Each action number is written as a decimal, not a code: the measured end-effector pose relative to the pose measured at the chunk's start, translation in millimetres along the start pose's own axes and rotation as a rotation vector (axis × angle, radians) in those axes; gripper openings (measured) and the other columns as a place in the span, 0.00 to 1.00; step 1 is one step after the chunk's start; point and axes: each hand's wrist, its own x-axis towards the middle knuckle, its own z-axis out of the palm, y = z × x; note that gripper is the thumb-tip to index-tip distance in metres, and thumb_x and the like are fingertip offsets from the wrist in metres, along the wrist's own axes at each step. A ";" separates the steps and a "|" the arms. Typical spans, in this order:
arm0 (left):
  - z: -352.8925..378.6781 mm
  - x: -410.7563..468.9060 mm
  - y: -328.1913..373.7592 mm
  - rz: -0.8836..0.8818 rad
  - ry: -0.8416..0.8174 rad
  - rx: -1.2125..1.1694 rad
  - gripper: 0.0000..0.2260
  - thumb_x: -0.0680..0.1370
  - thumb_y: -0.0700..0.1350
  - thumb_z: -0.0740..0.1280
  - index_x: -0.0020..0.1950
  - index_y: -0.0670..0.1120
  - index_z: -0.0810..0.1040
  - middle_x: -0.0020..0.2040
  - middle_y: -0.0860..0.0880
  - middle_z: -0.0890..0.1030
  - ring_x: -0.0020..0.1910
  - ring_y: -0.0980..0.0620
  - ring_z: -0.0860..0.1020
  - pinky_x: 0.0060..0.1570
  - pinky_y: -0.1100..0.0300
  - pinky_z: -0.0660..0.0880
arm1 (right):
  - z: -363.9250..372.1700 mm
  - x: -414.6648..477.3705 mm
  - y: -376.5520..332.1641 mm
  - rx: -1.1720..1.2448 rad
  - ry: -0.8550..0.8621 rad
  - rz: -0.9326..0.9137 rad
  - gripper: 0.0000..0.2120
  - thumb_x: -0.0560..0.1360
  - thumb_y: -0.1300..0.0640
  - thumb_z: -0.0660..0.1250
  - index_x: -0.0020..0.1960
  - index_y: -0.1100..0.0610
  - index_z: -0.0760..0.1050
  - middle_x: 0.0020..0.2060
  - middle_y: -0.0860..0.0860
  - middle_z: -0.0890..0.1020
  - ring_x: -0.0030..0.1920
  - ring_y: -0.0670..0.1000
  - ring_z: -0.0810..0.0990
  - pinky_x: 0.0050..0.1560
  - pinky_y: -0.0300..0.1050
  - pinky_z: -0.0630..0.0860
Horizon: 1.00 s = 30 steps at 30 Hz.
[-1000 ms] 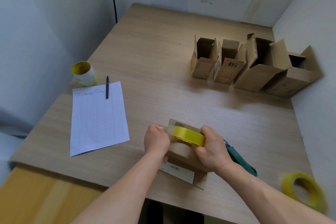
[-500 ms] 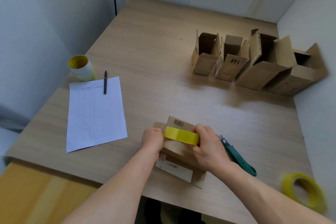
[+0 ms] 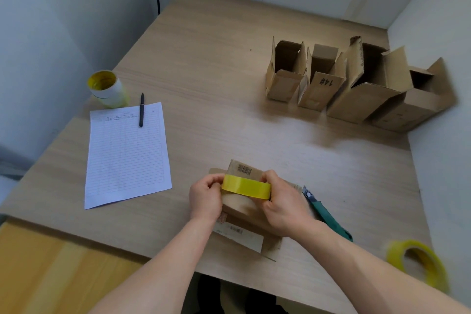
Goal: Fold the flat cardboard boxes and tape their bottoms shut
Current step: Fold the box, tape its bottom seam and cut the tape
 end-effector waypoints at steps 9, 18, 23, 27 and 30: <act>-7.9 -26.2 -38.6 0.278 -0.239 0.338 0.28 0.78 0.47 0.68 0.77 0.49 0.65 0.73 0.51 0.70 0.72 0.53 0.68 0.72 0.51 0.66 | -2.5 4.9 4.1 0.072 -0.058 -0.002 0.13 0.76 0.40 0.67 0.53 0.43 0.67 0.45 0.45 0.79 0.46 0.49 0.77 0.47 0.50 0.76; -12.3 -15.6 -22.8 0.294 -0.290 0.479 0.24 0.79 0.47 0.68 0.74 0.54 0.67 0.63 0.58 0.74 0.64 0.52 0.74 0.61 0.58 0.71 | -23.4 14.3 -2.5 0.036 -0.113 0.031 0.13 0.74 0.38 0.68 0.48 0.44 0.68 0.39 0.46 0.77 0.43 0.52 0.76 0.42 0.48 0.72; -12.8 -15.2 -20.7 0.251 -0.304 0.501 0.29 0.80 0.47 0.67 0.79 0.56 0.60 0.76 0.58 0.67 0.73 0.55 0.66 0.72 0.57 0.63 | -40.4 5.7 3.6 0.001 -0.085 0.055 0.13 0.72 0.43 0.70 0.42 0.51 0.73 0.38 0.48 0.79 0.44 0.54 0.77 0.42 0.48 0.73; -16.3 -15.1 -15.7 0.268 -0.334 0.555 0.29 0.81 0.49 0.65 0.79 0.57 0.57 0.77 0.59 0.63 0.75 0.56 0.63 0.73 0.59 0.61 | -50.2 -6.5 23.9 -0.104 -0.047 0.049 0.10 0.68 0.57 0.69 0.37 0.52 0.67 0.34 0.47 0.73 0.41 0.55 0.73 0.36 0.46 0.65; -16.3 -13.0 -12.4 0.270 -0.361 0.597 0.29 0.81 0.49 0.63 0.80 0.58 0.56 0.77 0.58 0.63 0.75 0.54 0.65 0.72 0.57 0.63 | -50.0 -14.0 32.0 -0.154 -0.035 0.028 0.10 0.66 0.58 0.68 0.37 0.52 0.66 0.34 0.46 0.71 0.40 0.55 0.72 0.37 0.45 0.64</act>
